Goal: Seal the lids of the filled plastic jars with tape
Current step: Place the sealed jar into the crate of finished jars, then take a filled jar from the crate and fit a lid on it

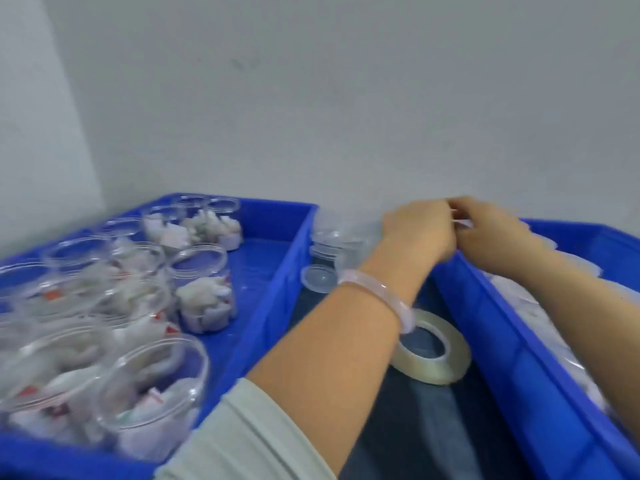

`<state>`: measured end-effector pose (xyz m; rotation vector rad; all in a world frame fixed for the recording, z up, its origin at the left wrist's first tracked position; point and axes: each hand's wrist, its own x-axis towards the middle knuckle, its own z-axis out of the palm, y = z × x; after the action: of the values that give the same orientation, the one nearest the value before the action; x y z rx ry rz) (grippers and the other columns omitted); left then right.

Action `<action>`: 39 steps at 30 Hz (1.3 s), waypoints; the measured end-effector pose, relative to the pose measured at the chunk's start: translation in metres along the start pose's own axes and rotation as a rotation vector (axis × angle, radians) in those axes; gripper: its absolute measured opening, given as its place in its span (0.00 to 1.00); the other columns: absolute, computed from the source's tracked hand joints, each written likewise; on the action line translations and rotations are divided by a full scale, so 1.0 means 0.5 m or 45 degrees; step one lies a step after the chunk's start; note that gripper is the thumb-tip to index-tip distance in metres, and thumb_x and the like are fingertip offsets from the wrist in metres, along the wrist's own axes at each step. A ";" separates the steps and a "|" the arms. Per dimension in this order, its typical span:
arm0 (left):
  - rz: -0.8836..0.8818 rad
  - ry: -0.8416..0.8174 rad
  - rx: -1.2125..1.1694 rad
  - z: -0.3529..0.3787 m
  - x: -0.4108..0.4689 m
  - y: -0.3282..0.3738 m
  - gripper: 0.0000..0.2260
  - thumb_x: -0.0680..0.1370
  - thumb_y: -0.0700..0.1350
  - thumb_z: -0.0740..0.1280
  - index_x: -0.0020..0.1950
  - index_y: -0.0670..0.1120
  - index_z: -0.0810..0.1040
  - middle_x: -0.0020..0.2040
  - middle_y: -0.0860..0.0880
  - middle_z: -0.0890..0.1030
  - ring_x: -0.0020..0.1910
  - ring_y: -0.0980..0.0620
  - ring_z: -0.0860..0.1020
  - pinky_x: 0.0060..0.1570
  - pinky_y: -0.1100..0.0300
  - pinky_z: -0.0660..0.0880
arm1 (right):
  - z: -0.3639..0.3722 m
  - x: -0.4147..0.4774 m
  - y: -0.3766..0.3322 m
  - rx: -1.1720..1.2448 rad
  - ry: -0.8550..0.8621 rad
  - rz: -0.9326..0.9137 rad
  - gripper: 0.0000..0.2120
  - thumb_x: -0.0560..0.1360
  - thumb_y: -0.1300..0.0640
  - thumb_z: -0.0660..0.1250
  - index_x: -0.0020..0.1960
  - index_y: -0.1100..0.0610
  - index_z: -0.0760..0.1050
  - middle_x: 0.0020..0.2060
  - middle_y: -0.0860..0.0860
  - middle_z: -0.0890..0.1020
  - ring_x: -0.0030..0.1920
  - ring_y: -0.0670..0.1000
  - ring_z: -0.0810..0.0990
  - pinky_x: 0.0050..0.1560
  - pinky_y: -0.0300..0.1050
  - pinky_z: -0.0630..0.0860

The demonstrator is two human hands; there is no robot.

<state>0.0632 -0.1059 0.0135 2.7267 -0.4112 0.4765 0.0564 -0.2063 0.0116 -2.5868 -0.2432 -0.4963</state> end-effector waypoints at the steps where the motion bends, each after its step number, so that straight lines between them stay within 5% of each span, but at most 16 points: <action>1: -0.073 -0.007 0.073 -0.024 -0.005 -0.045 0.16 0.79 0.45 0.62 0.67 0.48 0.73 0.65 0.45 0.76 0.63 0.44 0.75 0.58 0.53 0.71 | 0.030 0.020 -0.043 0.046 -0.034 -0.070 0.19 0.76 0.66 0.60 0.66 0.59 0.72 0.61 0.59 0.78 0.61 0.59 0.75 0.57 0.46 0.67; 6: -0.629 -0.167 0.457 -0.105 -0.070 -0.272 0.17 0.76 0.40 0.62 0.65 0.45 0.73 0.66 0.44 0.75 0.65 0.42 0.73 0.62 0.49 0.70 | 0.201 0.059 -0.244 0.206 -0.291 -0.424 0.16 0.76 0.65 0.59 0.62 0.61 0.73 0.59 0.57 0.79 0.60 0.58 0.76 0.56 0.45 0.70; 10: -1.212 -0.482 0.420 -0.096 -0.130 -0.382 0.18 0.79 0.43 0.63 0.69 0.42 0.70 0.69 0.43 0.71 0.69 0.45 0.69 0.69 0.53 0.64 | 0.319 0.037 -0.324 0.114 -0.613 -0.561 0.16 0.76 0.63 0.62 0.63 0.59 0.71 0.59 0.56 0.77 0.58 0.57 0.75 0.51 0.47 0.72; 13: -1.069 -0.243 0.398 -0.085 -0.142 -0.399 0.13 0.80 0.42 0.59 0.64 0.41 0.74 0.63 0.42 0.76 0.63 0.43 0.74 0.61 0.53 0.69 | 0.368 0.029 -0.327 0.062 -0.666 -0.526 0.26 0.74 0.53 0.68 0.68 0.59 0.64 0.63 0.57 0.73 0.63 0.60 0.71 0.60 0.52 0.71; 15: -0.850 -0.108 0.506 -0.107 -0.124 -0.376 0.11 0.79 0.42 0.60 0.60 0.44 0.76 0.60 0.44 0.78 0.61 0.43 0.76 0.61 0.49 0.70 | 0.356 0.040 -0.315 0.309 -0.518 -0.456 0.44 0.70 0.50 0.73 0.76 0.59 0.51 0.70 0.59 0.67 0.69 0.61 0.65 0.67 0.54 0.65; 17: -0.635 0.063 0.511 -0.141 -0.089 -0.327 0.05 0.77 0.43 0.60 0.47 0.47 0.76 0.53 0.45 0.79 0.55 0.42 0.77 0.59 0.45 0.72 | 0.316 0.063 -0.297 0.630 -0.309 -0.365 0.51 0.68 0.54 0.75 0.78 0.60 0.43 0.68 0.57 0.69 0.66 0.55 0.68 0.64 0.47 0.67; 20: -0.285 0.270 0.305 -0.166 -0.033 -0.219 0.07 0.76 0.47 0.60 0.39 0.47 0.71 0.40 0.46 0.74 0.44 0.43 0.73 0.45 0.53 0.71 | 0.237 0.093 -0.245 0.933 0.099 -0.270 0.27 0.69 0.59 0.71 0.66 0.54 0.67 0.48 0.51 0.80 0.43 0.44 0.76 0.41 0.40 0.74; 21: -0.192 0.349 0.215 -0.158 -0.019 -0.185 0.07 0.75 0.48 0.61 0.39 0.48 0.72 0.40 0.47 0.75 0.43 0.44 0.73 0.42 0.55 0.70 | 0.219 0.098 -0.217 0.882 0.251 -0.253 0.16 0.69 0.59 0.70 0.55 0.52 0.71 0.42 0.49 0.80 0.39 0.42 0.77 0.37 0.42 0.74; 23: -0.101 0.572 -0.075 -0.123 -0.002 -0.137 0.07 0.75 0.49 0.62 0.44 0.47 0.76 0.45 0.48 0.79 0.46 0.46 0.74 0.43 0.57 0.70 | 0.201 0.087 -0.156 0.793 0.357 -0.188 0.12 0.67 0.57 0.70 0.48 0.49 0.71 0.40 0.45 0.78 0.38 0.42 0.76 0.35 0.37 0.73; 25: -0.166 0.820 -0.503 -0.056 0.000 -0.119 0.10 0.77 0.48 0.63 0.54 0.45 0.78 0.55 0.47 0.78 0.56 0.48 0.72 0.49 0.58 0.68 | 0.208 0.049 -0.097 0.843 0.271 -0.004 0.15 0.63 0.52 0.70 0.46 0.50 0.68 0.39 0.45 0.75 0.36 0.43 0.73 0.34 0.28 0.68; 27: -0.493 0.952 -1.003 0.024 -0.020 -0.128 0.14 0.79 0.47 0.62 0.62 0.42 0.75 0.61 0.46 0.75 0.61 0.48 0.70 0.53 0.59 0.67 | 0.237 0.005 -0.046 0.891 0.128 0.128 0.19 0.61 0.51 0.74 0.44 0.51 0.65 0.38 0.48 0.75 0.37 0.47 0.73 0.35 0.34 0.70; 29: -0.825 0.842 -1.379 0.113 -0.058 -0.154 0.16 0.81 0.51 0.58 0.61 0.44 0.75 0.59 0.48 0.77 0.57 0.53 0.74 0.53 0.62 0.70 | 0.269 -0.038 -0.015 0.917 -0.051 0.164 0.23 0.60 0.55 0.78 0.48 0.51 0.68 0.43 0.48 0.78 0.41 0.48 0.78 0.39 0.40 0.75; 31: -0.864 0.765 -1.484 0.184 -0.102 -0.183 0.12 0.81 0.56 0.54 0.50 0.55 0.76 0.48 0.57 0.78 0.46 0.62 0.75 0.40 0.74 0.68 | 0.298 -0.069 0.004 0.958 -0.223 0.111 0.27 0.60 0.56 0.80 0.51 0.46 0.68 0.47 0.44 0.78 0.44 0.37 0.79 0.38 0.31 0.73; 33: -0.765 0.829 -1.442 0.222 -0.129 -0.214 0.13 0.78 0.61 0.53 0.44 0.57 0.73 0.43 0.60 0.78 0.44 0.62 0.76 0.40 0.74 0.68 | 0.311 -0.072 0.027 1.047 -0.426 0.050 0.26 0.65 0.62 0.77 0.54 0.44 0.69 0.50 0.42 0.78 0.45 0.32 0.78 0.40 0.27 0.73; 36: -0.671 0.906 -1.432 0.241 -0.130 -0.256 0.22 0.69 0.66 0.51 0.45 0.53 0.76 0.43 0.55 0.81 0.43 0.61 0.79 0.43 0.70 0.72 | 0.296 -0.025 0.069 1.274 -0.625 0.114 0.18 0.68 0.66 0.65 0.56 0.54 0.78 0.49 0.51 0.84 0.48 0.47 0.83 0.48 0.41 0.80; 39: -0.611 0.818 -1.530 0.248 -0.112 -0.276 0.26 0.72 0.63 0.51 0.49 0.46 0.79 0.43 0.50 0.83 0.44 0.54 0.81 0.48 0.62 0.75 | 0.339 0.049 0.086 0.943 -0.372 0.149 0.11 0.72 0.67 0.64 0.47 0.55 0.82 0.41 0.47 0.84 0.48 0.51 0.81 0.46 0.37 0.77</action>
<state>0.0929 -0.0159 -0.1557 1.3379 0.1323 0.6394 0.1413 -0.1571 -0.1355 -1.9162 -0.3024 0.0320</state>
